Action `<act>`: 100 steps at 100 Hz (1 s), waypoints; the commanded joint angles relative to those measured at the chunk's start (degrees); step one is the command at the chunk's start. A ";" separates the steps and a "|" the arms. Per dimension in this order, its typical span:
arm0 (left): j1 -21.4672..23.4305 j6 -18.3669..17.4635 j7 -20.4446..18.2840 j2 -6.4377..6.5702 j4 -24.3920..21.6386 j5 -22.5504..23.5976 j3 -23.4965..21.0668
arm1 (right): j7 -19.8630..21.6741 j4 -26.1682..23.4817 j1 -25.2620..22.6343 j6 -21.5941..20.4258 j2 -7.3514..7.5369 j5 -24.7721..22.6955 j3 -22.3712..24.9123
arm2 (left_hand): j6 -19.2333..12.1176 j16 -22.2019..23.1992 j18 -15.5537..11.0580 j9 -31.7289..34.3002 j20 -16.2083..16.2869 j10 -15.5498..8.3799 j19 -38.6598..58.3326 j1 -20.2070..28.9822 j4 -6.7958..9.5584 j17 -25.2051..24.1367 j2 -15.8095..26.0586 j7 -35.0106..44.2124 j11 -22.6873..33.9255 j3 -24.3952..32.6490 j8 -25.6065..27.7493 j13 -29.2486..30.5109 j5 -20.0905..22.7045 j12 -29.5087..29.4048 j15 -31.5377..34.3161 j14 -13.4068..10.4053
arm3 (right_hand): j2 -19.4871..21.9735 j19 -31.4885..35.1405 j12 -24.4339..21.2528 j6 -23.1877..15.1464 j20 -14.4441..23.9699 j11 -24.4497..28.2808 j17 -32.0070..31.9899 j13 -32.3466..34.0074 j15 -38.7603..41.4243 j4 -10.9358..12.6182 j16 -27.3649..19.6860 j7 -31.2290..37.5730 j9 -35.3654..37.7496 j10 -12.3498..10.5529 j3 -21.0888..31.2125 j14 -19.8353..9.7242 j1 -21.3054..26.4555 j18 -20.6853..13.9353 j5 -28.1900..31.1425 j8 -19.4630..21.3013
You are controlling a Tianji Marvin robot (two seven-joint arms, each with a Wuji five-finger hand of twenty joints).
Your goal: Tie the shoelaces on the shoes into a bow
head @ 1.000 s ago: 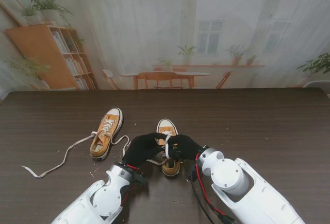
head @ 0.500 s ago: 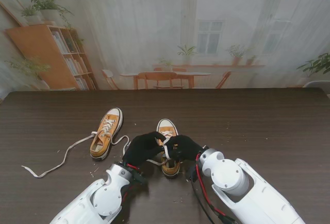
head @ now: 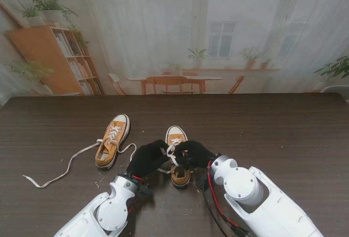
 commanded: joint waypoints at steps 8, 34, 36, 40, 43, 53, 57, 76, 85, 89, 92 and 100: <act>-0.38 -1.35 -1.17 -0.35 0.28 -0.96 0.45 | 0.63 -0.33 -0.15 -0.12 -0.03 0.18 0.14 | -2.22 0.62 3.23 -0.49 0.80 -0.46 -0.50 1.49 0.53 -1.17 -0.29 -0.59 0.34 -1.37 0.55 -0.74 0.75 0.55 -1.08 -0.11 | 0.40 1.79 0.28 -5.39 0.21 -0.48 -0.02 -0.07 -0.03 -0.28 1.23 0.48 -0.10 -0.47 -0.64 0.26 1.27 -0.54 -0.01 1.34; -1.36 -4.44 -1.87 -0.88 1.63 -3.10 1.18 | 0.53 -0.43 -0.48 -0.12 0.00 0.09 0.36 | -8.48 1.02 2.69 0.26 0.60 1.54 -1.64 3.02 0.88 -2.74 -0.38 -9.56 -2.17 -3.88 -7.85 -1.78 3.25 1.09 -2.07 0.80 | 0.40 1.84 0.24 -5.51 0.24 -0.52 -0.04 -0.02 0.03 -0.29 1.25 0.43 -0.06 -0.44 -0.63 0.32 1.24 -0.50 -0.07 1.34; -1.43 -4.63 -1.75 -0.95 1.73 -3.16 1.26 | 0.55 -0.44 -0.50 -0.12 0.01 0.09 0.37 | -8.44 1.07 2.70 0.34 0.61 1.63 -1.68 2.93 0.95 -2.77 -0.32 -10.34 -2.34 -3.81 -8.43 -1.80 3.18 1.18 -2.11 0.85 | 0.39 1.85 0.22 -5.51 0.25 -0.57 -0.04 -0.04 0.03 -0.31 1.25 0.43 -0.14 -0.43 -0.67 0.33 1.20 -0.50 -0.07 1.34; -1.56 -5.04 -1.63 -1.05 1.89 -3.30 1.37 | 0.58 -0.47 -0.53 -0.11 0.03 0.05 0.39 | -8.59 1.13 2.62 0.39 0.60 1.65 -1.77 2.68 0.99 -2.91 -0.12 -11.26 -2.47 -3.70 -8.95 -1.86 2.64 1.31 -2.17 0.88 | 0.43 1.85 0.23 -5.64 0.25 -0.55 -0.04 -0.04 0.03 -0.31 1.25 0.43 -0.13 -0.44 -0.68 0.28 1.19 -0.50 -0.06 1.35; -1.67 -5.61 -1.69 -1.15 2.06 -3.69 1.44 | 0.59 -0.48 -0.55 -0.11 0.03 0.04 0.39 | -8.51 1.17 2.20 0.33 0.54 1.66 -1.96 2.44 1.04 -3.21 0.08 -12.28 -2.63 -3.42 -9.44 -2.05 2.00 1.42 -2.29 0.91 | 0.44 1.86 0.24 -5.70 0.26 -0.53 -0.02 -0.02 0.04 -0.31 1.25 0.43 -0.09 -0.41 -0.69 0.27 1.22 -0.51 -0.06 1.35; -1.84 -6.86 -1.94 -1.46 2.25 -5.13 1.65 | 0.79 -0.50 -0.56 -0.11 0.09 0.08 0.36 | -8.59 1.67 2.16 0.41 0.48 2.09 -2.33 1.48 0.64 -3.70 -0.04 -15.61 -3.52 -1.61 -9.17 -2.44 2.23 2.24 -2.64 1.31 | 0.52 1.87 0.24 -5.69 0.26 -0.57 -0.02 -0.04 0.04 -0.32 1.25 0.39 -0.16 -0.46 -0.73 0.32 1.23 -0.52 -0.14 1.35; -1.95 -7.25 -1.97 -1.48 2.43 -5.02 1.70 | 0.94 -0.50 -0.54 -0.13 0.12 0.11 0.34 | -8.72 1.71 2.13 0.43 0.45 3.26 -2.45 1.45 0.64 -3.87 -0.09 -16.16 -3.90 -1.58 -9.38 -2.50 2.23 2.12 -2.71 1.40 | 0.53 1.87 0.24 -5.69 0.26 -0.56 -0.02 -0.04 0.04 -0.33 1.26 0.40 -0.11 -0.44 -0.75 0.32 1.24 -0.52 -0.14 1.37; -2.24 -8.64 -1.48 -1.65 2.97 -4.57 1.79 | 1.23 -0.50 -0.45 -0.26 0.20 0.12 0.24 | -8.62 1.88 1.94 1.28 0.40 2.95 -2.69 0.87 0.61 -4.15 -1.70 -16.34 -4.87 -0.73 -8.46 -2.51 2.49 2.20 -3.06 1.89 | 0.62 1.86 0.23 -5.75 0.27 -0.60 -0.02 -0.05 0.04 -0.38 1.25 0.39 -0.12 -0.46 -0.88 0.32 1.18 -0.52 -0.15 1.39; -2.33 -8.46 -0.79 -1.70 3.14 -3.74 1.81 | 1.25 -0.49 -0.38 -0.35 0.20 0.13 0.18 | -8.65 1.84 2.13 1.59 0.47 2.97 -2.52 0.72 0.17 -3.87 -2.76 -15.28 -5.36 -1.32 -7.95 -2.20 3.10 2.04 -3.26 1.85 | 0.66 1.86 0.23 -5.71 0.27 -0.61 -0.02 -0.06 0.02 -0.36 1.25 0.36 -0.13 -0.44 -0.88 0.27 1.31 -0.52 -0.20 1.38; -2.40 -8.28 -0.32 -1.74 3.20 -3.26 1.84 | 1.33 -0.48 -0.33 -0.38 0.22 0.10 0.14 | -8.97 1.80 2.11 1.74 0.53 2.83 -2.36 1.36 -0.13 -3.68 -2.98 -13.04 -5.64 -3.01 -8.10 -2.00 3.28 1.86 -3.37 1.71 | 0.72 1.86 0.23 -5.71 0.27 -0.62 -0.02 -0.07 0.02 -0.38 1.25 0.36 -0.15 -0.45 -0.92 0.28 1.27 -0.52 -0.23 1.39; -2.42 -8.06 -0.06 -1.75 3.18 -2.94 1.86 | 1.37 -0.47 -0.30 -0.41 0.23 0.07 0.12 | -9.18 1.77 2.17 1.72 0.58 2.71 -2.24 2.16 -0.15 -3.53 -2.82 -10.64 -5.73 -5.17 -8.79 -1.88 3.41 1.60 -3.40 1.54 | 0.75 1.86 0.24 -5.73 0.27 -0.62 -0.02 -0.06 0.02 -0.37 1.25 0.37 -0.16 -0.47 -0.93 0.27 1.28 -0.52 -0.22 1.41; -2.63 -7.26 1.20 -1.85 3.38 -1.64 2.04 | 1.40 -0.48 -0.26 -0.50 0.24 0.07 0.10 | -9.26 1.70 2.41 1.67 0.66 2.59 -1.97 2.42 -0.15 -3.10 -2.45 -6.35 -5.68 -6.58 -7.41 -1.47 5.02 1.26 -3.29 1.31 | 0.77 1.86 0.24 -5.77 0.28 -0.63 -0.02 -0.05 0.01 -0.38 1.25 0.37 -0.11 -0.53 -0.99 0.26 1.33 -0.52 -0.17 1.40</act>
